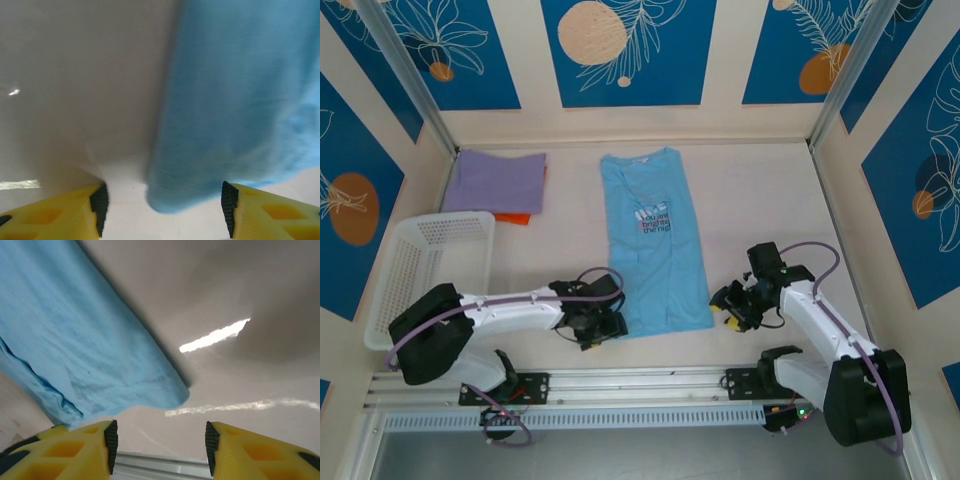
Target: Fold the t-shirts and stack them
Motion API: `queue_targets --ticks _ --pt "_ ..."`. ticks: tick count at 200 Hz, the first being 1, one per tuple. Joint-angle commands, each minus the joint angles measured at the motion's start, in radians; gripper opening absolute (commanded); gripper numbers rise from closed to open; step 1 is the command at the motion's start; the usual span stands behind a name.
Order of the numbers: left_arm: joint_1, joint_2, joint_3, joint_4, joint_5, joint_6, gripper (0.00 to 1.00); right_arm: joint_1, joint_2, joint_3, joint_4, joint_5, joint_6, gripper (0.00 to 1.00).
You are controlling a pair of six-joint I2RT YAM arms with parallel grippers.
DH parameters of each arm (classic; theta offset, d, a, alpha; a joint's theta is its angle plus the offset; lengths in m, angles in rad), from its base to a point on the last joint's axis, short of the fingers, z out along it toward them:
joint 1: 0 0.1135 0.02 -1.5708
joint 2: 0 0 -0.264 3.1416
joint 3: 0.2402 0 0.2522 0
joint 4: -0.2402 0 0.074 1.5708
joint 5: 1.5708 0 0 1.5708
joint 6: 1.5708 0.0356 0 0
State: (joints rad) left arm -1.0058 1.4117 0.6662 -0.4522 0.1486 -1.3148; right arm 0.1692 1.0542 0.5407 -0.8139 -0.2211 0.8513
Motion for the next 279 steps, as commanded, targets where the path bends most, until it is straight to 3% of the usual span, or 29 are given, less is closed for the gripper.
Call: queue_targets --ticks 1,33,79,105,142,155,188,219,260,279 --pt "0.013 -0.007 -0.07 0.174 0.063 -0.08 0.62 -0.004 0.055 -0.033 0.088 -0.05 -0.012 0.48" --pt "0.049 -0.002 -0.122 0.268 0.105 -0.069 0.58 0.027 0.121 -0.046 0.158 -0.089 -0.035 0.47" --pt "0.093 0.053 -0.086 0.306 0.177 -0.01 0.48 0.104 0.193 -0.004 0.132 -0.021 0.0 0.41" --pt "0.1 0.087 -0.059 0.283 0.188 0.02 0.32 0.124 0.228 -0.01 0.145 -0.02 0.026 0.33" --pt "0.126 0.132 -0.025 0.287 0.211 0.056 0.3 0.134 0.231 -0.016 0.15 -0.015 0.041 0.18" --pt "0.134 0.145 0.007 0.254 0.212 0.084 0.27 0.138 0.228 -0.018 0.141 -0.023 0.045 0.13" --pt "0.16 0.164 0.048 0.183 0.219 0.145 0.0 0.156 0.191 -0.044 0.15 -0.083 0.075 0.0" --pt "0.201 0.12 0.053 0.053 0.216 0.206 0.0 0.213 0.135 -0.059 0.133 -0.114 0.128 0.0" --pt "0.213 0.017 0.11 -0.289 0.169 0.351 0.0 0.327 0.079 -0.06 0.096 -0.123 0.204 0.0" --pt "0.213 -0.052 0.085 -0.355 0.18 0.288 0.0 0.368 0.079 -0.052 0.086 -0.139 0.209 0.0"
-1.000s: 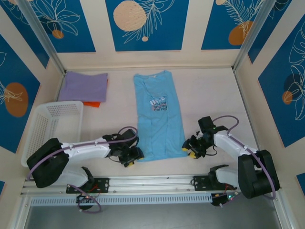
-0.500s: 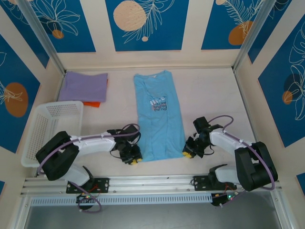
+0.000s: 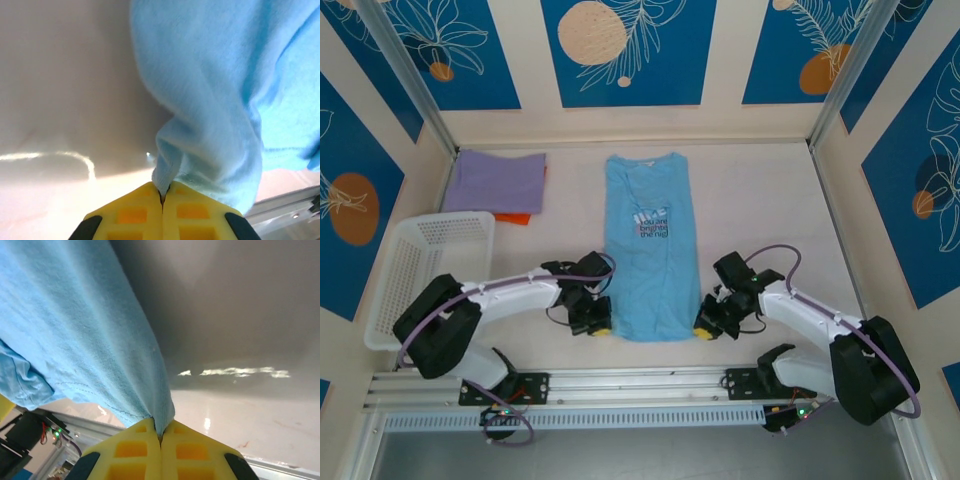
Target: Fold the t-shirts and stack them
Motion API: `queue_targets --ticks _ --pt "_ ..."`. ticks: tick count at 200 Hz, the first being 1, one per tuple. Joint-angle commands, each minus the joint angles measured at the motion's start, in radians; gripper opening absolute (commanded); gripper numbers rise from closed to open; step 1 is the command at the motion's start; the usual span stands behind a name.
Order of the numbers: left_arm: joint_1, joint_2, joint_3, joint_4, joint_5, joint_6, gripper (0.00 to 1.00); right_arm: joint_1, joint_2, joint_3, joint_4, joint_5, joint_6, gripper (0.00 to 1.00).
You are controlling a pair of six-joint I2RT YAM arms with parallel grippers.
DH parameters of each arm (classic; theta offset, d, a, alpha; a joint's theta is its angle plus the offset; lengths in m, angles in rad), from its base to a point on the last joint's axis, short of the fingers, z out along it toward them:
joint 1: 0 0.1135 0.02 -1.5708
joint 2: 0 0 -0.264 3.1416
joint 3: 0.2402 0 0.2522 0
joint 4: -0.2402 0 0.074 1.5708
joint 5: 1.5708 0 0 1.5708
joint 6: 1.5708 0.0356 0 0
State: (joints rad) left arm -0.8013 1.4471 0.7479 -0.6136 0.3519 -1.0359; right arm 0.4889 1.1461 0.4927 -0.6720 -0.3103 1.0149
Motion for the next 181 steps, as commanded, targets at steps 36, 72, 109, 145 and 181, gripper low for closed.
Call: queue_targets --ticks 36,72,109,145,181 --pt "0.007 -0.249 -0.108 -0.16 0.01 -0.114 0.0 0.102 -0.011 0.001 -0.08 -0.09 0.046 0.0" --pt "0.011 -0.301 -0.131 -0.138 0.052 -0.113 0.0 0.106 -0.021 0.044 -0.133 -0.1 0.015 0.0" --pt "0.046 -0.293 -0.051 -0.105 0.099 -0.11 0.0 0.049 -0.015 0.201 -0.216 -0.081 -0.02 0.0" --pt "0.17 -0.219 0.145 -0.137 0.116 -0.076 0.0 -0.1 0.059 0.357 -0.261 -0.103 -0.028 0.0" --pt "0.271 0.015 0.435 -0.21 0.123 0.064 0.0 -0.194 0.223 0.536 -0.26 -0.078 -0.064 0.0"
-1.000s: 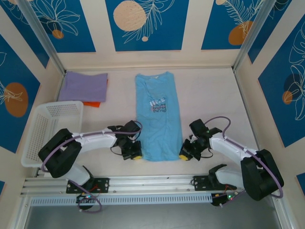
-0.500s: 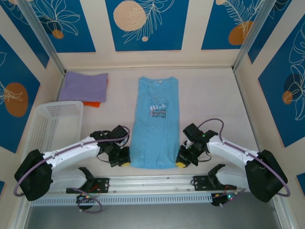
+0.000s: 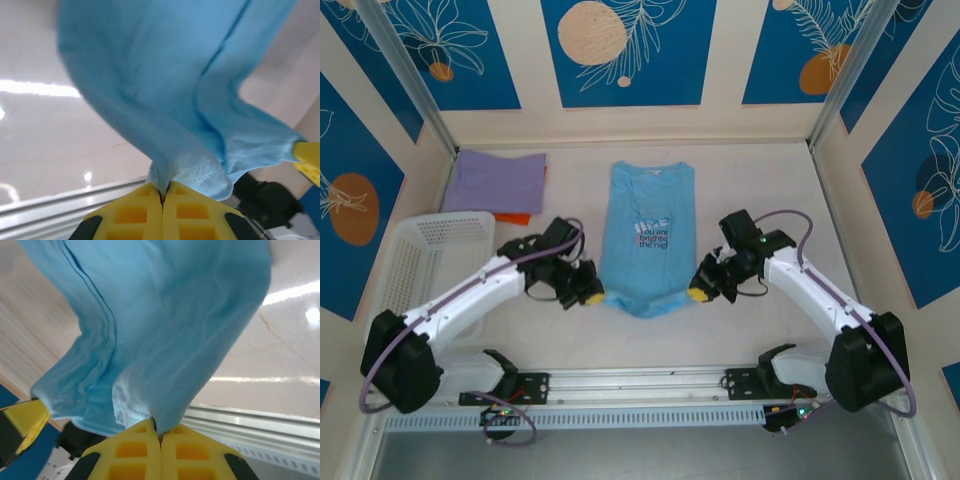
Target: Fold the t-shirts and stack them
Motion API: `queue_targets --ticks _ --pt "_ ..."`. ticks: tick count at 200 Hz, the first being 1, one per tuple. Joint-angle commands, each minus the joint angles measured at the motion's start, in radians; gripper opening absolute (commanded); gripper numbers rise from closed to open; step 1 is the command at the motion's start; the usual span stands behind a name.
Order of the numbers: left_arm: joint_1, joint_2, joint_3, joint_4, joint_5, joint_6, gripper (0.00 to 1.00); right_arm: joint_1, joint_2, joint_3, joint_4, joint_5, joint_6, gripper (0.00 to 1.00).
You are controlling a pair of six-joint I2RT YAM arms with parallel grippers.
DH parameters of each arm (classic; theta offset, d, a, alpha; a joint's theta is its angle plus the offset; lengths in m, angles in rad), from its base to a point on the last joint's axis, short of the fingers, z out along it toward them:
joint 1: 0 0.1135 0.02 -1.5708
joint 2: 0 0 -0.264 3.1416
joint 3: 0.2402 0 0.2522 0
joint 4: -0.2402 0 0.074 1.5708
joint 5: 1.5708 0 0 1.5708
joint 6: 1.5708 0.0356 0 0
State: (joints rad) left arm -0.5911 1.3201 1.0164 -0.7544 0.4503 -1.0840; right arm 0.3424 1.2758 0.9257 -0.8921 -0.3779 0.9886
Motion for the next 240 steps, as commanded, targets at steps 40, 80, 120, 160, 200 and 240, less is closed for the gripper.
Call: queue_targets --ticks 40,80,120,160,200,240 --pt "0.151 0.386 0.452 -0.146 -0.022 0.232 0.0 -0.134 0.327 0.295 -0.065 0.01 -0.049 0.0" --pt "0.216 0.593 0.64 -0.169 0.015 0.308 0.0 -0.172 0.555 0.519 -0.119 0.057 -0.085 0.0" --pt "0.231 0.797 0.855 -0.22 0.069 0.369 0.0 -0.201 0.754 0.683 -0.169 0.051 -0.091 0.0" --pt "0.264 0.89 0.916 -0.224 0.069 0.366 0.0 -0.219 0.873 0.797 -0.201 0.021 -0.088 0.0" --pt "0.294 0.919 0.927 -0.215 0.054 0.347 0.0 -0.229 0.93 0.863 -0.212 -0.005 -0.061 0.0" --pt "0.316 0.964 0.969 -0.197 0.066 0.309 0.15 -0.249 0.985 0.921 -0.205 -0.05 -0.009 0.23"
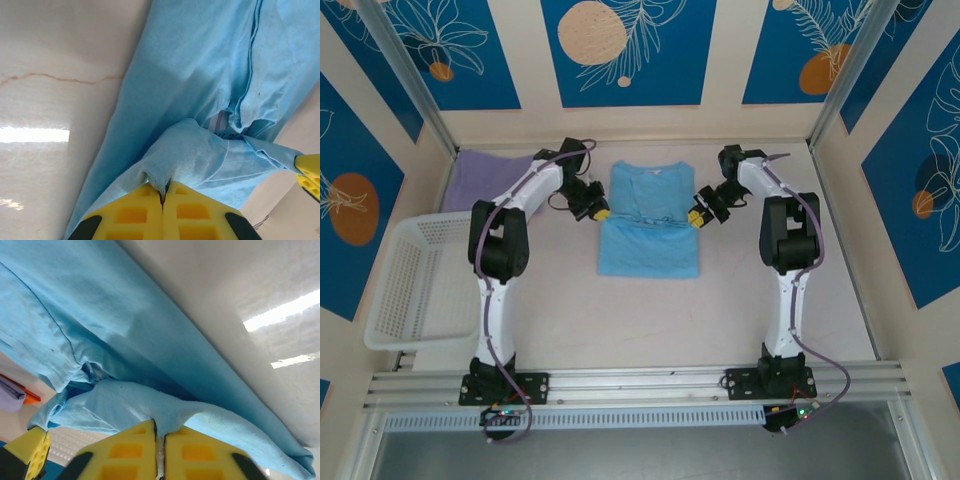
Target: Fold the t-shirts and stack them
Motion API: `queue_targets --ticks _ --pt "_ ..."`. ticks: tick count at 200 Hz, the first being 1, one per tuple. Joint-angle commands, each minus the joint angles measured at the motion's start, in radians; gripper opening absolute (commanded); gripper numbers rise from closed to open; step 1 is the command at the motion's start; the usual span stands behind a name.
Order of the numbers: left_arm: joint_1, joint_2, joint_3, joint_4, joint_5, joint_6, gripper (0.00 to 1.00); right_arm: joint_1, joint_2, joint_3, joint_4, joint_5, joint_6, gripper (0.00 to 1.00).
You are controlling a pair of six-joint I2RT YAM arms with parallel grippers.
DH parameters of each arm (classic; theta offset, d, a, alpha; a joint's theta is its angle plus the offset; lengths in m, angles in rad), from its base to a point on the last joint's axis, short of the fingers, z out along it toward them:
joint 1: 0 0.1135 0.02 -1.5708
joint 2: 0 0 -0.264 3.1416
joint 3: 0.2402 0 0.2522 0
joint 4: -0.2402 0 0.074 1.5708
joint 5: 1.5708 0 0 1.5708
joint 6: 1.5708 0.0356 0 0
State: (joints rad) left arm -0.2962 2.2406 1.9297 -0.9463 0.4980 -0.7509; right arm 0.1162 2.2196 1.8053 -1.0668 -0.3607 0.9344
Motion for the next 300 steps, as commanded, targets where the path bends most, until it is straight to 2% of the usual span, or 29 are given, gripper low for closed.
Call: queue_targets --ticks 1,11,20,32,40,51,69,79,88,101,116,131,154,191,213,262,300 --pt "0.022 0.045 0.057 -0.004 0.02 -0.025 0.17 -0.023 0.041 0.043 -0.03 -0.068 0.049 0.24" --pt "0.025 0.046 0.071 0.008 0.026 -0.041 0.38 -0.036 0.045 0.054 -0.042 -0.072 0.065 0.34" --pt "0.026 0.039 0.092 0.006 0.02 -0.042 0.5 -0.048 0.033 0.053 -0.041 -0.069 0.073 0.39" --pt "0.025 0.013 0.122 -0.012 -0.015 -0.029 0.72 -0.057 -0.008 0.041 -0.042 -0.056 0.072 0.46" --pt "0.025 -0.017 0.126 -0.019 -0.05 -0.018 0.78 -0.062 -0.054 0.007 -0.018 -0.052 0.07 0.49" --pt "0.023 -0.071 0.104 -0.022 -0.093 0.0 0.8 -0.061 -0.142 -0.071 0.039 -0.05 0.067 0.5" --pt "0.006 -0.181 -0.006 0.012 -0.14 0.012 0.79 -0.05 -0.296 -0.236 0.133 -0.049 0.064 0.5" --pt "-0.016 -0.241 -0.091 0.047 -0.139 0.025 0.74 -0.031 -0.377 -0.343 0.18 -0.047 0.057 0.49" --pt "-0.046 -0.287 -0.166 0.079 -0.13 0.042 0.65 -0.01 -0.436 -0.434 0.234 -0.064 0.055 0.45" --pt "-0.095 -0.337 -0.27 0.123 -0.108 0.064 0.41 0.024 -0.505 -0.549 0.314 -0.092 0.054 0.39" --pt "-0.148 -0.356 -0.358 0.165 -0.074 0.075 0.3 0.064 -0.534 -0.628 0.355 -0.09 0.061 0.32" --pt "-0.194 -0.349 -0.399 0.184 -0.071 0.086 0.28 0.097 -0.526 -0.686 0.393 -0.087 0.091 0.24" --pt "-0.246 -0.304 -0.424 0.199 -0.121 0.127 0.27 0.137 -0.463 -0.731 0.459 -0.101 0.115 0.21" --pt "-0.255 -0.218 -0.519 0.232 -0.176 0.179 0.26 0.163 -0.337 -0.756 0.48 -0.055 0.081 0.18" --pt "-0.255 -0.22 -0.598 0.219 -0.209 0.225 0.25 0.194 -0.325 -0.808 0.496 -0.042 0.076 0.17" --pt "-0.274 -0.414 -0.875 0.182 -0.203 0.227 0.25 0.341 -0.449 -0.935 0.479 0.035 0.095 0.18" --pt "-0.309 -0.61 -1.089 0.176 -0.163 0.151 0.28 0.464 -0.551 -1.0 0.44 0.082 0.11 0.18"
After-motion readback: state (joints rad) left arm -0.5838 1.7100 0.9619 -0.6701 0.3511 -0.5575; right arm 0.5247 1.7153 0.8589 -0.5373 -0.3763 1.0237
